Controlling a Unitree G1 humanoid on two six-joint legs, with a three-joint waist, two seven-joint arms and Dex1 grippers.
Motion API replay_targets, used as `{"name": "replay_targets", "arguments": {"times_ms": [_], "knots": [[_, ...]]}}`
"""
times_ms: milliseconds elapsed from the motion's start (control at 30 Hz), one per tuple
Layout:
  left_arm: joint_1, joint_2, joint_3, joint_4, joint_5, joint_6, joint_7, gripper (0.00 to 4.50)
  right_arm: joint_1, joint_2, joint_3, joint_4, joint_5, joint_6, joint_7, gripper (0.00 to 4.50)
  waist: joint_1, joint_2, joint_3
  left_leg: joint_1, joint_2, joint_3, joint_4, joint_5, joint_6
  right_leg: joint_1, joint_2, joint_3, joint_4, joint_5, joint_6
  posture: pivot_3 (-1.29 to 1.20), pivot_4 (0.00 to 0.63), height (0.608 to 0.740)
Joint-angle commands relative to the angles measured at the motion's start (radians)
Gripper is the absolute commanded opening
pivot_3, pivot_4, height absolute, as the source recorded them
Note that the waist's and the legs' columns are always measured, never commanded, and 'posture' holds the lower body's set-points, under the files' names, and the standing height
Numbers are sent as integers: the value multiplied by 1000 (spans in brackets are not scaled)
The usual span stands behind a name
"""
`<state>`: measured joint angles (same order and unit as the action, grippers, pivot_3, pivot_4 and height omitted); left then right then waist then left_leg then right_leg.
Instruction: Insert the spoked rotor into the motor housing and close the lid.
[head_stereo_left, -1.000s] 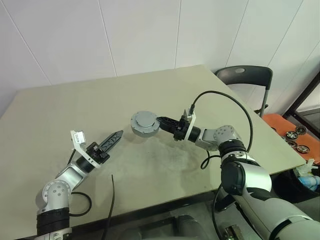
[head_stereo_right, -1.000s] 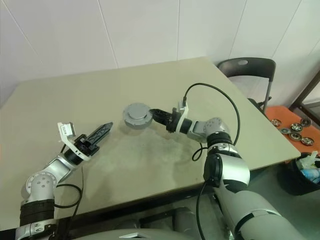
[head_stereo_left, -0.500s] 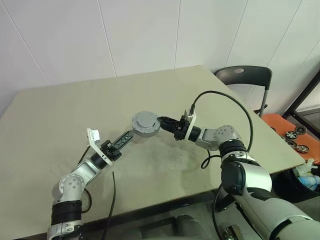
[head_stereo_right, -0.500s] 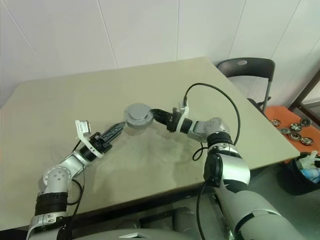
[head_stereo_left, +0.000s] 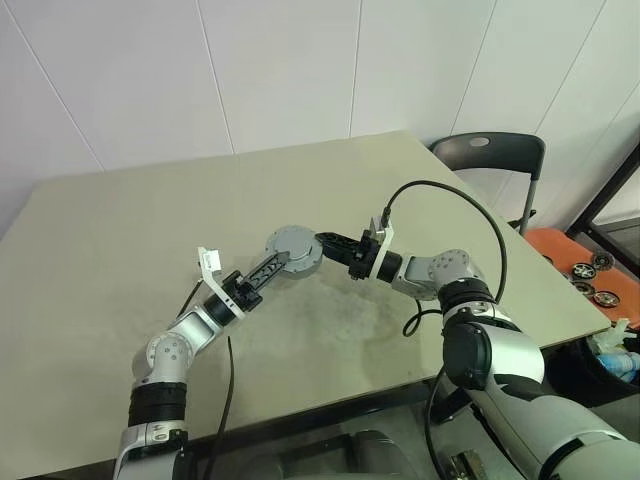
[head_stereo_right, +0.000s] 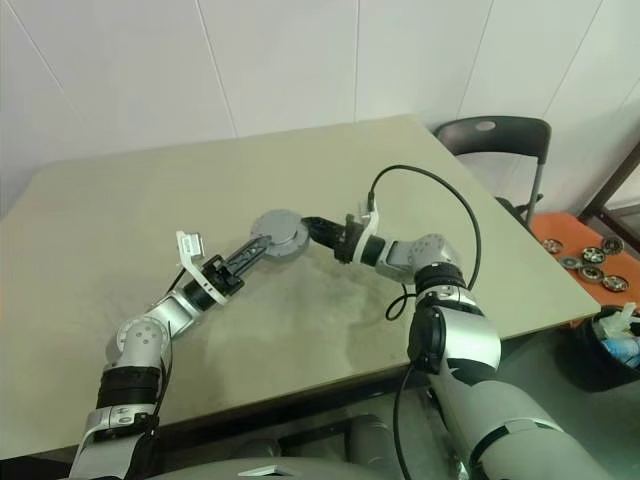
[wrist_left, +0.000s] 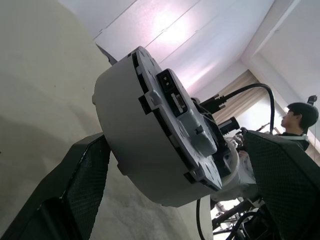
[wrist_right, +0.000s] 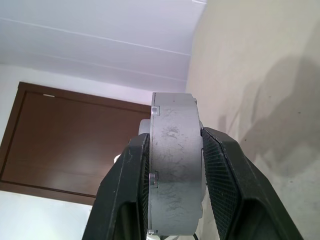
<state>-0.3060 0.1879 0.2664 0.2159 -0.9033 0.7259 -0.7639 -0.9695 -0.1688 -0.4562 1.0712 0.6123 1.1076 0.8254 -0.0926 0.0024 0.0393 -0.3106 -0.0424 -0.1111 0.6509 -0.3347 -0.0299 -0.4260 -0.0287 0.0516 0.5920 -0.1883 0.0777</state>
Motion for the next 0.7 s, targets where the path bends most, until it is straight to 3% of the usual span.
{"name": "replay_targets", "arguments": {"times_ms": [33, 333, 700], "knots": [[-46, -4, 2, 24, 5, -16, -19, 4446, -50, -3, -20, -30, 36, -3, 12, 1282, -1, 0, 0, 0, 0, 0, 0, 0, 0, 0, 0, 0, 1, 0, 0, 0, 0, 740], [-154, -73, 16, 145, 52, -108, 25, 4446, -48, -7, -13, -35, 34, -1, 11, 1282, 0, 0, 0, 1, 0, 0, 1, 0, -1, 1, 0, 0, 2, 0, 0, 0, 0, 740], [-185, -105, -4, 158, 82, -105, 13, 4446, -44, -9, -15, -34, 32, -12, 3, 1282, -1, 0, 0, 1, 0, 0, 1, 0, -1, 1, 1, 0, 2, 0, 0, 0, 0, 740]]}}
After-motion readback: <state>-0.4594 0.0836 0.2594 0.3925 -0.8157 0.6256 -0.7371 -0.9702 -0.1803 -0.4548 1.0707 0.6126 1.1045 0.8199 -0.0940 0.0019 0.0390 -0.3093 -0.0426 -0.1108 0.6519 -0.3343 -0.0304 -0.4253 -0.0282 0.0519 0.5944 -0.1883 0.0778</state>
